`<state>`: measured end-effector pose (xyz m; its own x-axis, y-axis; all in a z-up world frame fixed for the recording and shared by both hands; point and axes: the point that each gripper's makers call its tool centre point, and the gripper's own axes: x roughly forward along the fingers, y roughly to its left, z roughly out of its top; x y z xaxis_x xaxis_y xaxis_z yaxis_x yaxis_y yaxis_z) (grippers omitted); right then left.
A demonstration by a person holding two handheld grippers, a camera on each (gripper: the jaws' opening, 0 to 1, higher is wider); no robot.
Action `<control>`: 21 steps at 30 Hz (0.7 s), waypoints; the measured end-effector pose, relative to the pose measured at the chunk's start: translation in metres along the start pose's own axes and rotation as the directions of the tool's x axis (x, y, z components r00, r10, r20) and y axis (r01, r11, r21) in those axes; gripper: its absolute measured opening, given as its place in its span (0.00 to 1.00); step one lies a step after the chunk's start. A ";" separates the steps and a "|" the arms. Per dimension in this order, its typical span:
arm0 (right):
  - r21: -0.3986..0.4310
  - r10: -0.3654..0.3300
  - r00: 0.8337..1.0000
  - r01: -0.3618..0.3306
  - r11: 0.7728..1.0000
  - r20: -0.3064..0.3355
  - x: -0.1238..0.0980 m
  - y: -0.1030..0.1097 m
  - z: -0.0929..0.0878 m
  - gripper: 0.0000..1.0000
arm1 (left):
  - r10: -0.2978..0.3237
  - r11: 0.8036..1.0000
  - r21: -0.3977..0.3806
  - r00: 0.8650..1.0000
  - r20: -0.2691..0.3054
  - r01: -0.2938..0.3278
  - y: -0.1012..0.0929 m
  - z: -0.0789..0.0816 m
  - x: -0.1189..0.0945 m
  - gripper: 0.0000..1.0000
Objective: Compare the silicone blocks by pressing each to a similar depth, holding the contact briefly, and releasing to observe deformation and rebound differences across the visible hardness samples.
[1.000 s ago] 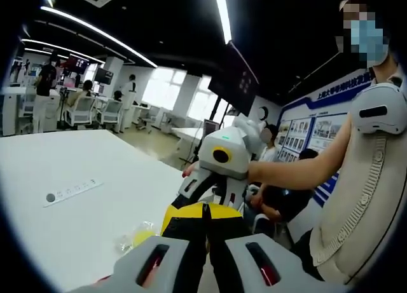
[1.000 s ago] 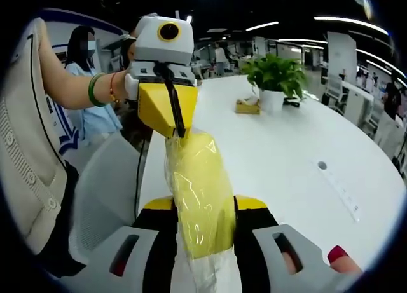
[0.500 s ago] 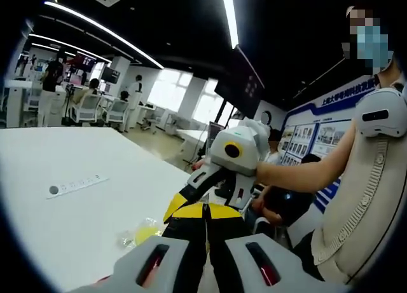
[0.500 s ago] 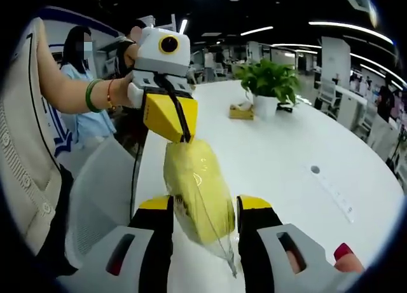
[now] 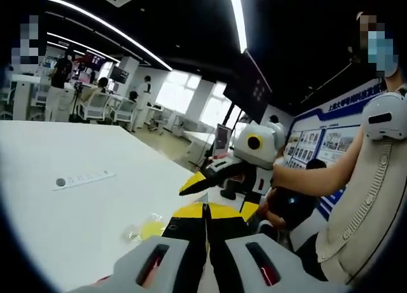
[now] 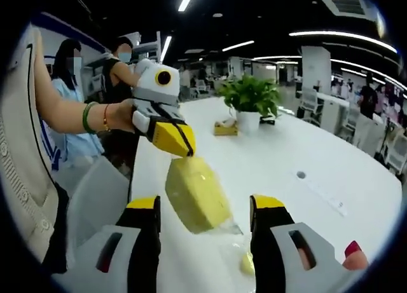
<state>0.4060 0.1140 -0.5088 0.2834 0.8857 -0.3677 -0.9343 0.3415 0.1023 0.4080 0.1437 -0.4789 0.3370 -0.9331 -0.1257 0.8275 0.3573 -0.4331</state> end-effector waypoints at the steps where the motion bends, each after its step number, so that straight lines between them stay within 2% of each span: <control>1: 0.010 -0.014 1.000 0.014 1.000 0.013 -0.002 -0.001 0.001 0.58 | 0.014 1.000 -0.002 1.000 0.002 -0.014 0.003 0.000 -0.002 0.00; 5: 0.060 -0.049 0.997 0.046 0.997 0.051 -0.016 0.003 0.000 0.65 | 0.046 0.999 -0.010 0.999 0.007 -0.046 0.010 -0.002 -0.009 0.00; 9: 0.146 -0.119 0.985 0.100 0.984 0.124 -0.038 0.006 0.000 0.71 | 0.099 0.995 -0.027 0.995 0.013 -0.099 0.024 -0.007 -0.018 0.00; 12: 0.187 -0.170 0.976 0.143 0.972 0.137 -0.055 0.008 -0.009 0.74 | 0.134 0.990 -0.045 0.991 0.016 -0.133 0.035 -0.012 -0.026 0.00; 16: 0.276 -0.266 0.950 0.215 0.937 0.163 -0.082 0.010 -0.022 0.80 | 0.175 0.982 -0.069 0.985 0.013 -0.173 0.051 -0.021 -0.034 0.00; 18: 0.298 -0.301 0.941 0.246 0.922 0.154 -0.094 0.012 -0.034 0.82 | 0.175 0.981 -0.086 0.984 0.017 -0.173 0.055 -0.024 -0.035 0.00; 21: 0.355 -0.365 0.923 0.302 0.884 0.123 -0.108 0.015 -0.055 0.83 | 0.176 0.979 -0.112 0.984 0.016 -0.173 0.063 -0.033 -0.034 0.00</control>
<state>0.3496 0.0060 -0.5179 0.6291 0.7314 -0.2632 -0.6639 0.6817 0.3076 0.4338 0.1962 -0.5309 0.4844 -0.8550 -0.1851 0.7015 0.5060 -0.5019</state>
